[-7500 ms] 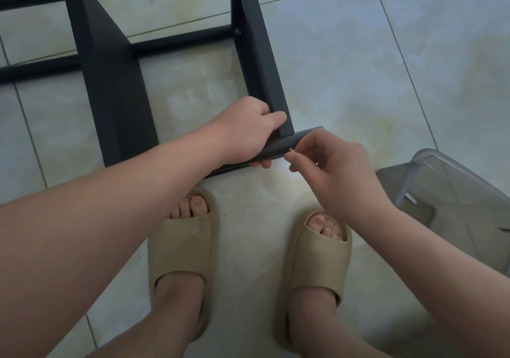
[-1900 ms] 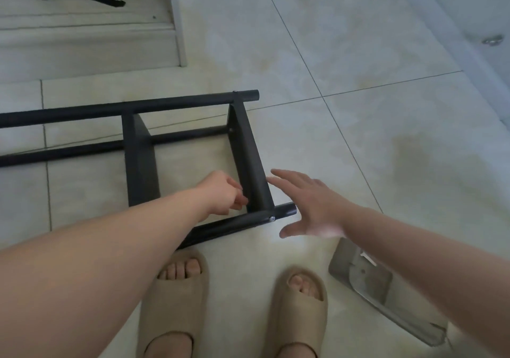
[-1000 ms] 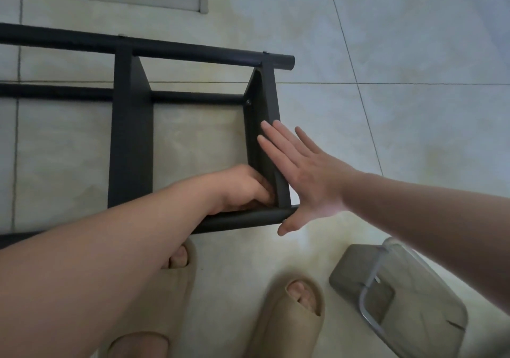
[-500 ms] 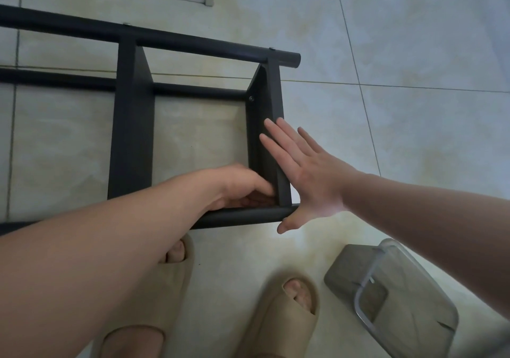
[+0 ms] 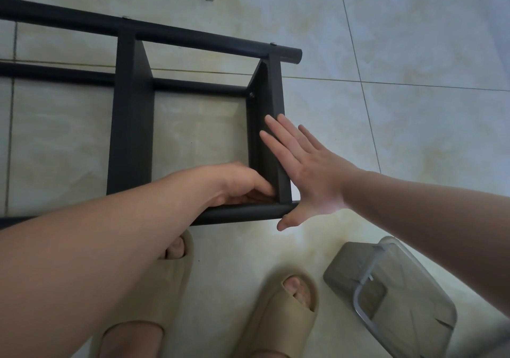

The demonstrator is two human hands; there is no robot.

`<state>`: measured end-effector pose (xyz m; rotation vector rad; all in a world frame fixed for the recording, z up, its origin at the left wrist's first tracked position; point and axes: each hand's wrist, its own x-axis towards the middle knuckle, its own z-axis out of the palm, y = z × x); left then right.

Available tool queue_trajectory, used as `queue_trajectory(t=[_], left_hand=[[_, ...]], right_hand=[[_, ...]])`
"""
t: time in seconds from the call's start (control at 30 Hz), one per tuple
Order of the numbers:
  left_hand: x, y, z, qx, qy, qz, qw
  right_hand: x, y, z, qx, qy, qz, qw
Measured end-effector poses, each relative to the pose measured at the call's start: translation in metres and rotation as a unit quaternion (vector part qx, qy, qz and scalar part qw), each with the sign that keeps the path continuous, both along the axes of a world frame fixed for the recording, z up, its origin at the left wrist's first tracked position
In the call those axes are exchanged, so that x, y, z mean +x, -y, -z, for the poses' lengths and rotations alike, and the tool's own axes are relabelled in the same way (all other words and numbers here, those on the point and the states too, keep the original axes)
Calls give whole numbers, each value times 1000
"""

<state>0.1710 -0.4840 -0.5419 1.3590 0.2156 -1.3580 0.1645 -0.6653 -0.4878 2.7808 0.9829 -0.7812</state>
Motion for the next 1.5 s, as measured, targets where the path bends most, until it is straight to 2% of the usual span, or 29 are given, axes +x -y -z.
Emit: queue_trajectory(t=[0.33,0.5,0.77,0.97,1.27,1.4,1.5], left_hand=[[0,0,1,-26,-6,-4,1000],[0,1,3,-24,27,27,999],[1,-2,3,-33,-21,27,999],[0,1,6,-38,33,31,998],[0,-1,4,-46,-12,31,998],[-1,0,5,-36,25,33,998],[-1,-2,6,-49,19,27,998]], right_hand=[[0,0,1,4,-2,1,1000],[0,1,1,7,0,2,1000],[0,1,3,14,0,5,1000],[0,1,2,14,-2,6,1000],[0,0,0,3,-5,8,1000],[0,0,0,4,-6,9,1000],[0,0,0,5,-6,10,1000]])
